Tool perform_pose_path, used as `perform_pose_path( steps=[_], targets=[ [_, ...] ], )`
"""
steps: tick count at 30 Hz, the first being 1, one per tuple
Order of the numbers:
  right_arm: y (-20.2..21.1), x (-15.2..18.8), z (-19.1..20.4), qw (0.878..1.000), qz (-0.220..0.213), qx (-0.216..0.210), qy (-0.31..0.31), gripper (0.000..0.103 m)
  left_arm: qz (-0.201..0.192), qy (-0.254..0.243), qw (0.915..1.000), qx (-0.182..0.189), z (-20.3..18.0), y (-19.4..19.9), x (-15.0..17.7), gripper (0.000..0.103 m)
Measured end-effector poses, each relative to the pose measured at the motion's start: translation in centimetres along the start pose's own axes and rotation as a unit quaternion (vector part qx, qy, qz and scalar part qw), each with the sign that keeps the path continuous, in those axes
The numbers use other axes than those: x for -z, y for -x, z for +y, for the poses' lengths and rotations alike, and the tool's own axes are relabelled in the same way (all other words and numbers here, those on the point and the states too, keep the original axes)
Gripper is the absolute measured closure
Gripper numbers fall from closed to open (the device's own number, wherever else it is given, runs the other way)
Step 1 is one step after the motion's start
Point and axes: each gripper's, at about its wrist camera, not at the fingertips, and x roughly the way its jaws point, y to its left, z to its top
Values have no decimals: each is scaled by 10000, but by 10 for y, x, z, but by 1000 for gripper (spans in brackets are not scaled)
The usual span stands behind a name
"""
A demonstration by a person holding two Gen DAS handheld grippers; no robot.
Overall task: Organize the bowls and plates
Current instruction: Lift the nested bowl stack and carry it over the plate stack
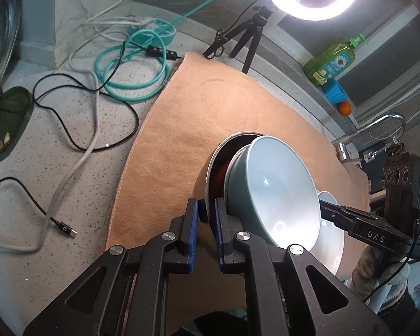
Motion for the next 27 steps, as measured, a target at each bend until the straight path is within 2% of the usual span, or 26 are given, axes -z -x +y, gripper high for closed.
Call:
perform_pose_path(
  steps=[15, 27],
  targets=[
    [50, 5, -6, 9991, -399, 102, 31, 94, -251, -304, 9988, 282, -34, 18, -7, 94],
    [96, 32, -42, 9963, -688, 393, -331, 94, -76, -817, 9946, 637, -86, 4, -2, 93]
  ],
)
